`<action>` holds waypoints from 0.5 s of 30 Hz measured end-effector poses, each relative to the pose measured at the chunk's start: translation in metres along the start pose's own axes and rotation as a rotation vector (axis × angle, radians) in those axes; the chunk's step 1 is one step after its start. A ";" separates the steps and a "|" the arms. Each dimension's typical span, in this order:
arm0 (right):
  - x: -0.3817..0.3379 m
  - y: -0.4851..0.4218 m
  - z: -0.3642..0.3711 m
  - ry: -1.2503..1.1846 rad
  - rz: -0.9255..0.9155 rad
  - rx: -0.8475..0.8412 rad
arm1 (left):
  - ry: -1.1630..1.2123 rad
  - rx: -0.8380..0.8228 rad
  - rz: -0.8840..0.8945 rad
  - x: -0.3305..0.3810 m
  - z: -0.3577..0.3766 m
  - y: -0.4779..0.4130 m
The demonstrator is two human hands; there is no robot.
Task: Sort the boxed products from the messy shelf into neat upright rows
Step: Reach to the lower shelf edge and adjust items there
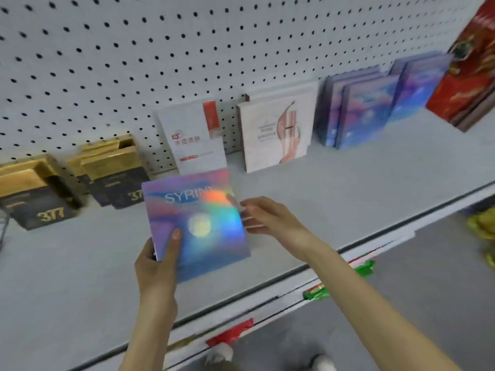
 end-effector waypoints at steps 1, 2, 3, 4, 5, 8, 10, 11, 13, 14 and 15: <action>0.002 0.017 -0.025 0.017 0.000 0.006 | 0.020 -0.042 -0.002 -0.003 0.027 0.023; 0.003 0.032 -0.053 0.024 -0.010 0.028 | 0.040 -0.088 0.011 -0.006 0.055 0.046; 0.002 0.046 -0.084 0.025 -0.022 0.060 | 0.056 -0.131 0.019 -0.008 0.084 0.069; 0.002 0.061 -0.116 0.024 -0.029 0.092 | 0.064 -0.173 0.023 -0.012 0.111 0.092; 0.003 0.075 -0.146 0.028 -0.027 0.124 | 0.067 -0.210 0.020 -0.015 0.134 0.113; 0.000 0.113 -0.223 0.057 -0.036 0.185 | 0.077 -0.294 0.040 -0.019 0.190 0.173; -0.002 0.129 -0.259 0.056 -0.059 0.197 | 0.068 -0.329 0.047 -0.018 0.215 0.205; -0.003 0.136 -0.272 0.061 -0.072 0.197 | 0.063 -0.344 0.046 -0.020 0.223 0.216; -0.003 0.142 -0.296 0.079 -0.102 0.207 | 0.040 -0.368 0.045 -0.021 0.239 0.230; -0.004 0.142 -0.305 0.086 -0.122 0.219 | 0.018 -0.371 0.049 -0.021 0.245 0.232; -0.004 0.141 -0.310 0.080 -0.139 0.237 | -0.009 -0.372 0.057 -0.020 0.248 0.232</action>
Point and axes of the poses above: each hand's wrist, its own y-axis away from the middle knuckle, its own z-axis out of the palm, x = y × z, the point moved 5 cm from there along -y, towards the middle knuckle, and after that the axes turned 5 degrees about x, right-handed, at the moved point
